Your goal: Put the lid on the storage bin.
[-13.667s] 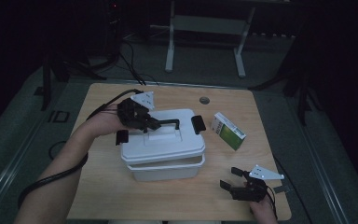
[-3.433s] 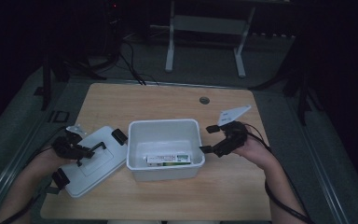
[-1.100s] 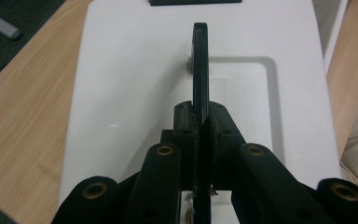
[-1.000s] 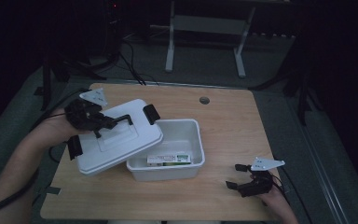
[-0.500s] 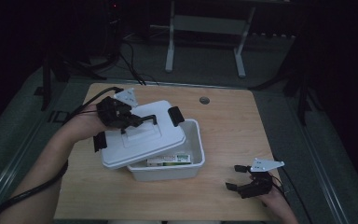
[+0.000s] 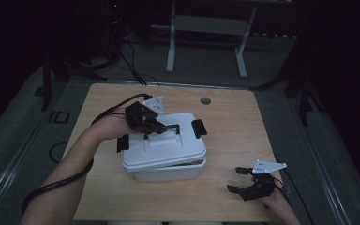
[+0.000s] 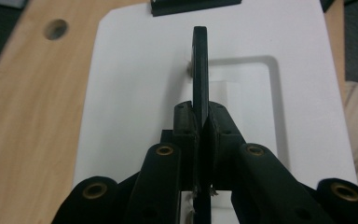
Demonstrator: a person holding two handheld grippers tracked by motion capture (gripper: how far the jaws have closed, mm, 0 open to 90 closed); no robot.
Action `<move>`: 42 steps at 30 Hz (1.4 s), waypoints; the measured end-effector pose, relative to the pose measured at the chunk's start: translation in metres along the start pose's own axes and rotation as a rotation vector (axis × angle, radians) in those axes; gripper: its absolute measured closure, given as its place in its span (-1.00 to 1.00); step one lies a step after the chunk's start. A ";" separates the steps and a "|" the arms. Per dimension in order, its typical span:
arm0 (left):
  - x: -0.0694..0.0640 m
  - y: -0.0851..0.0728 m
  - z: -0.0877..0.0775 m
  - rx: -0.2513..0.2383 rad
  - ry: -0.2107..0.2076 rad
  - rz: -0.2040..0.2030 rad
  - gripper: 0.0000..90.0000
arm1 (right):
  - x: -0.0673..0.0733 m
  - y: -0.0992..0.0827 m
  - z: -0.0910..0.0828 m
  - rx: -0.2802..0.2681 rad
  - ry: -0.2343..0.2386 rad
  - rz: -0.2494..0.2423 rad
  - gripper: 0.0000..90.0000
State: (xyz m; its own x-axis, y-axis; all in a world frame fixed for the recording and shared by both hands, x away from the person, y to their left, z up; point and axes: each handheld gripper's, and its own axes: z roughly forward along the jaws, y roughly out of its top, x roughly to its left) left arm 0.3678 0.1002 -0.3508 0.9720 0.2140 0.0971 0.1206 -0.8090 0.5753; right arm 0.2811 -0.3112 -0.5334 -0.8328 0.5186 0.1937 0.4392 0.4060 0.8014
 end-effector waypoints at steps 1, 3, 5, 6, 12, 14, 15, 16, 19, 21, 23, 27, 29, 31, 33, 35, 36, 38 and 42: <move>0.000 0.001 0.002 0.000 -0.006 -0.001 0.86 | 0.000 0.000 0.000 0.002 0.001 -0.003 -0.72; -0.001 0.002 0.007 -0.005 -0.004 0.008 0.86 | 0.000 0.000 0.001 0.005 0.004 -0.005 -0.72; -0.001 0.002 0.011 0.012 -0.031 0.002 0.86 | 0.001 0.001 0.000 0.005 0.006 -0.004 -0.72; -0.001 0.001 0.013 0.019 -0.024 0.008 0.86 | 0.001 0.001 0.000 0.004 0.006 -0.003 -0.72; 0.004 0.002 0.017 0.014 -0.035 -0.006 0.86 | 0.002 0.003 0.001 0.003 0.010 -0.009 -0.72; 0.005 0.003 0.017 0.022 -0.038 -0.003 0.85 | 0.002 0.003 0.001 0.003 0.009 -0.008 -0.72; 0.006 0.003 0.017 0.020 -0.043 -0.007 0.85 | 0.001 0.003 0.001 0.002 0.010 -0.007 -0.72; 0.006 0.004 0.018 0.023 -0.043 -0.004 0.85 | 0.001 0.003 0.001 0.001 0.012 -0.007 -0.72; 0.007 0.005 0.019 0.021 -0.049 -0.002 0.85 | 0.001 0.002 0.002 0.003 0.014 -0.003 -0.72; 0.007 0.005 0.020 0.008 -0.062 0.003 0.86 | 0.001 0.001 0.002 0.004 0.015 -0.005 -0.72; 0.006 0.006 0.022 0.021 -0.063 0.009 0.85 | 0.000 0.000 0.002 0.009 0.017 -0.001 -0.72; 0.007 0.004 0.027 0.057 -0.060 0.010 0.85 | 0.000 -0.001 0.001 0.007 0.017 0.002 -0.72; 0.008 0.001 0.028 0.051 -0.063 0.001 0.85 | 0.000 -0.001 0.001 0.007 0.018 0.003 -0.72; 0.010 -0.002 0.028 0.031 -0.071 -0.017 0.84 | 0.000 -0.002 0.001 0.006 0.018 0.004 -0.72; 0.011 -0.005 0.029 0.011 -0.076 -0.036 0.83 | 0.000 -0.002 0.001 0.006 0.017 0.005 -0.72; 0.011 -0.006 0.028 0.005 -0.062 -0.051 0.78 | 0.000 -0.001 0.002 0.005 0.018 0.006 -0.72; 0.011 -0.006 0.028 0.005 -0.062 -0.051 0.70 | 0.000 -0.001 0.002 0.005 0.018 0.006 -0.72; 0.013 -0.010 0.028 0.004 -0.020 -0.082 0.27 | 0.000 0.000 0.003 0.005 0.015 0.002 -0.72; 0.017 -0.018 0.023 -0.019 0.018 -0.153 -0.35 | 0.000 0.001 0.003 -0.001 0.011 0.004 -0.72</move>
State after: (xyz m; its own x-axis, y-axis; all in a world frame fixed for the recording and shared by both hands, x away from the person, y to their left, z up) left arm 0.3870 0.1056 -0.3780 0.9387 0.3439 0.0217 0.2631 -0.7560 0.5994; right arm 0.2826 -0.3082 -0.5342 -0.8346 0.5120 0.2031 0.4424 0.4033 0.8010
